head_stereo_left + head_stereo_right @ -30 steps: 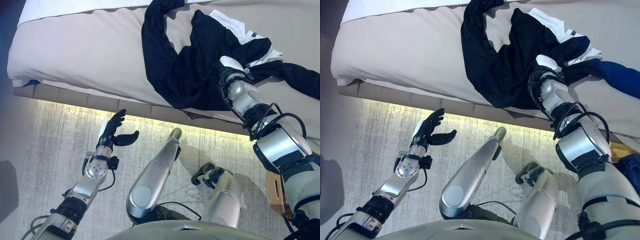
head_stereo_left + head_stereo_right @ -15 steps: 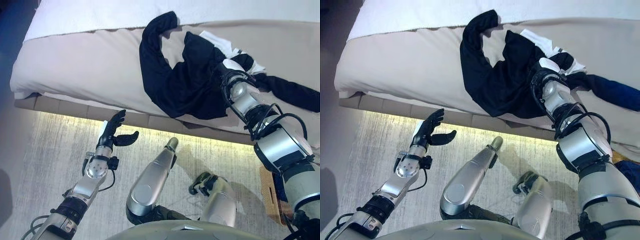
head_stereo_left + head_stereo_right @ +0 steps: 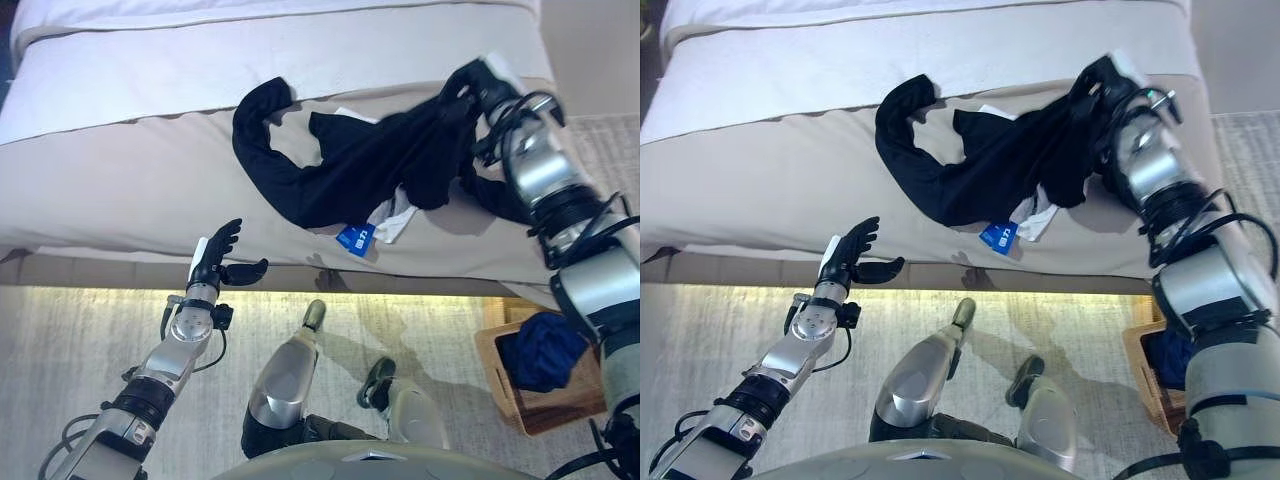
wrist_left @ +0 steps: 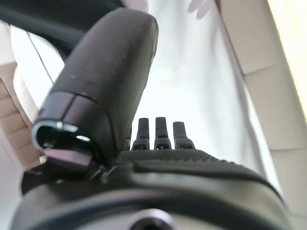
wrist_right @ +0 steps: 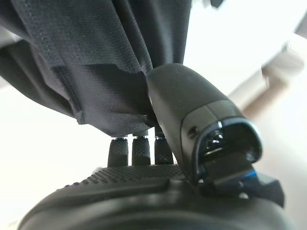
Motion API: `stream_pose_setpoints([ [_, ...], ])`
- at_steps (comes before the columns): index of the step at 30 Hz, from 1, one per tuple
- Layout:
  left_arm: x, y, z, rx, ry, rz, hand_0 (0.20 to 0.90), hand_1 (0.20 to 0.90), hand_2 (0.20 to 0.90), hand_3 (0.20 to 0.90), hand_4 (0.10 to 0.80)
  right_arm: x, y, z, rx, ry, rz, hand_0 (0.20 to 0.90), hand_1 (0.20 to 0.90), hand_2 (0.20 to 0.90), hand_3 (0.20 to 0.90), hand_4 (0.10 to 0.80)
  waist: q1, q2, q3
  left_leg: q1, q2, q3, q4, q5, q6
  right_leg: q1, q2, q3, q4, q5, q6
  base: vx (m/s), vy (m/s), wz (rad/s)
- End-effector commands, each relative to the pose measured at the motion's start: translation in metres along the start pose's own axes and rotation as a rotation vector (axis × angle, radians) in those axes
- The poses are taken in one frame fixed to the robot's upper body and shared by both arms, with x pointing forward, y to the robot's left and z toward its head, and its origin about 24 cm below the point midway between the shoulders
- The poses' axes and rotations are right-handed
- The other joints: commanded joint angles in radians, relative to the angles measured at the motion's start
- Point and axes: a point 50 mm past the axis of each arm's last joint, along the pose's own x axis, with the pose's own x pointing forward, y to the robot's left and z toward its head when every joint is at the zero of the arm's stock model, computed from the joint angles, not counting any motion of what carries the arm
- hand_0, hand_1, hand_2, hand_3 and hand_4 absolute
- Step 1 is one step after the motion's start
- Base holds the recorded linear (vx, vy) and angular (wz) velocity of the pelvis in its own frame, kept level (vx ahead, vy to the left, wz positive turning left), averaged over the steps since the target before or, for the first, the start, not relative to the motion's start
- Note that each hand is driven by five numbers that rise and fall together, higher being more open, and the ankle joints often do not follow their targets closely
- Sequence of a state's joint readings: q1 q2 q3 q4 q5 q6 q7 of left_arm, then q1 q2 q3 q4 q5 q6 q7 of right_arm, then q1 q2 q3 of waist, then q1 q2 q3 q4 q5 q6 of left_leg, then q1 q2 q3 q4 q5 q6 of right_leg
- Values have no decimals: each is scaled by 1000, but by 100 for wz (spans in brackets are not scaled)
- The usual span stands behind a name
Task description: Pick up the clothes from the bed and place them into the basket
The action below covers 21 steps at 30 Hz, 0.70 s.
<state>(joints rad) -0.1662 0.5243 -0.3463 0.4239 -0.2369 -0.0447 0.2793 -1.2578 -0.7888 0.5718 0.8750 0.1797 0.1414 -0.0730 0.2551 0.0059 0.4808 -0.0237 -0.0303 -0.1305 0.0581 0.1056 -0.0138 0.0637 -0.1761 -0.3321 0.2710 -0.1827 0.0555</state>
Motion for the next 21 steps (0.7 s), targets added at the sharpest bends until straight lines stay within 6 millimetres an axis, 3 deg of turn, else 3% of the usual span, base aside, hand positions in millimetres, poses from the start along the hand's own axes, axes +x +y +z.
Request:
stream_pose_setpoints([
  [1, -12, 0, -20, 13, 27, 4, 900, 900, 900, 900, 800, -3, -57, 49, 13, -185, -197, 300, 300, 300, 200, 100, -51, -47, -281, 51, 25, 79, 20, -126, 1, 12, 32, 65, -154, 157, -10, 73, -9, -8],
  [10, -13, 3, -31, 41, 62, -2, 900, 900, 900, 900, 800, -18, -130, 51, -13, -158, -407, 300, 300, 300, 200, 100, -117, -73, -379, 125, 41, 122, -140, -80, -16, 50, 63, 106, -285, 219, 18, 46, -47, -18],
  [15, -11, 2, -32, 61, 69, -16, 900, 900, 900, 900, 800, -29, -158, 46, 9, -134, -496, 300, 300, 300, 200, 100, -159, -84, -399, 113, 44, 148, -145, -88, -22, 43, 78, 129, -337, 244, 24, -25, -53, -20],
  [21, -12, 2, -41, 69, 91, -11, 900, 900, 900, 900, 800, -39, -174, 43, 10, -129, -540, 300, 300, 300, 200, 100, -215, -90, -415, 121, 61, 198, -145, -101, -27, 27, 92, 183, -357, 253, 23, -3, -28, -32],
])
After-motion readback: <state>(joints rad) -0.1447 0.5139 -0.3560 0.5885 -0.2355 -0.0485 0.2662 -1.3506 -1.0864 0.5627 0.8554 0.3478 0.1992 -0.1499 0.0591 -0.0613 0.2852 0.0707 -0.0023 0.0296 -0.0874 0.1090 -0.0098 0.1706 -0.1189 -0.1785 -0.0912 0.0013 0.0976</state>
